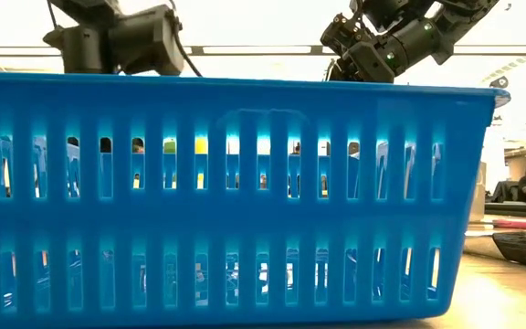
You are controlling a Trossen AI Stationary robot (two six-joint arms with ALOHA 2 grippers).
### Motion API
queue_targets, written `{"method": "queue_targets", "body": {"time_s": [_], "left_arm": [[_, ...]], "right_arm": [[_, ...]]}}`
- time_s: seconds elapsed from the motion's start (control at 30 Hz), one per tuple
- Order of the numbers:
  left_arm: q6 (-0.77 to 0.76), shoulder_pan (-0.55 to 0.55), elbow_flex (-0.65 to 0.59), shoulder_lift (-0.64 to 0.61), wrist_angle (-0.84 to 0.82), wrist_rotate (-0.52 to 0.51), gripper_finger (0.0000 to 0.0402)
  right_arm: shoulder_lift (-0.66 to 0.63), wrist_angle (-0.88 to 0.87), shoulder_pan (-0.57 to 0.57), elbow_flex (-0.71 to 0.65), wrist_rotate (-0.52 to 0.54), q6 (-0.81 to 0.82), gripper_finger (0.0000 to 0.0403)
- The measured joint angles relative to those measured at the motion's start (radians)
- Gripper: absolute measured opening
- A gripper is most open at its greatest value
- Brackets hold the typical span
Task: Pick & Place Paint Supplies
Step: Put the blue paintbrush into the gray bin
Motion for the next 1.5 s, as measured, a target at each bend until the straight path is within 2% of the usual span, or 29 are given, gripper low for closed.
{"method": "queue_targets", "body": {"time_s": [0.5, 1.03, 1.5], "left_arm": [[0.143, 0.004, 0.166, 0.014, -0.010, -0.117, 0.0007], [0.324, 0.124, 0.428, 0.280, -0.034, -0.116, 0.0007], [0.327, 0.134, 0.455, 0.376, 0.024, -0.084, 0.0007]], "right_arm": [[0.000, 0.002, 0.001, 0.000, 0.000, 0.000, 0.0064], [0.000, 0.004, 0.000, 0.000, 0.000, 0.000, 0.0064], [0.000, 0.003, 0.000, 0.000, 0.001, 0.000, 0.0064]]}}
